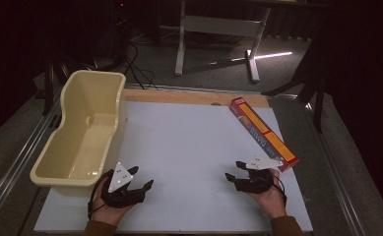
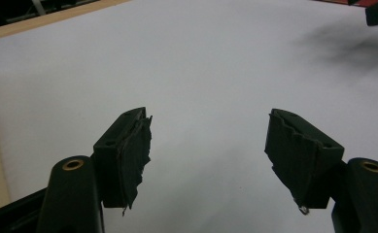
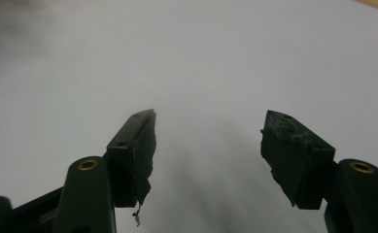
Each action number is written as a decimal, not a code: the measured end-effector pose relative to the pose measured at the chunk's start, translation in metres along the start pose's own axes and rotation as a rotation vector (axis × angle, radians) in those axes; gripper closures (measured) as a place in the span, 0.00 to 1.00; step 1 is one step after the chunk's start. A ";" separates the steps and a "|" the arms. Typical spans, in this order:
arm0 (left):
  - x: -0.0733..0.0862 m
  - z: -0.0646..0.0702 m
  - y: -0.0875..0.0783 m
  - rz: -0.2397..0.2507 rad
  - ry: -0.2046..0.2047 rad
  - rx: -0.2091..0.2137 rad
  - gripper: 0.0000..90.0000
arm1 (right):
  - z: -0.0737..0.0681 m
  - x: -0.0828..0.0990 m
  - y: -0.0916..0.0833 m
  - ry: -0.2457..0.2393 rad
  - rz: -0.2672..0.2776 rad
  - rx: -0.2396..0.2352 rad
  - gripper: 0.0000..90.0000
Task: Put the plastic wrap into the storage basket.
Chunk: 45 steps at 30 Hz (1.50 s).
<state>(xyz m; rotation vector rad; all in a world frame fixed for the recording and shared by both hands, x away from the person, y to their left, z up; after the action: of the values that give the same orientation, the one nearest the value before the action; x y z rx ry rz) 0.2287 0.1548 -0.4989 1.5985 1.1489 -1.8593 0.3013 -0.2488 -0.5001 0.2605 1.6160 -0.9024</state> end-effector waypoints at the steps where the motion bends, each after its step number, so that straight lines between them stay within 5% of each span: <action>1: 0.000 0.000 0.000 0.001 0.002 -0.001 0.36 | 0.003 -0.001 0.000 -0.004 -0.002 0.004 0.40; 15: -0.001 0.001 -0.001 0.010 0.018 -0.003 0.37 | 0.042 -0.020 0.001 -0.008 -0.017 0.068 0.38; 31: -0.001 0.001 -0.002 0.011 0.014 -0.004 0.37 | 0.114 -0.035 -0.003 0.030 -0.063 0.204 0.37; 45: 0.000 0.002 -0.001 0.007 0.017 0.001 0.37 | 0.169 -0.036 0.002 0.081 -0.188 0.284 0.29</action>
<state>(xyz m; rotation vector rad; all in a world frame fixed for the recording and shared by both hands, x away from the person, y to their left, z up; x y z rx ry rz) 0.2267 0.1540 -0.4985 1.6196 1.1478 -1.8456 0.4373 -0.3503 -0.4667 0.3497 1.6032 -1.2837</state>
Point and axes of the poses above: each handheld gripper's, and its own axes: y roughly forward along the jaws, x roughly out of its underside, z roughly to its right, the point moved 1 cm from there along y, roughly forward along the jaws, and after that the axes turned 13 degrees about z, right-handed, at the moved point
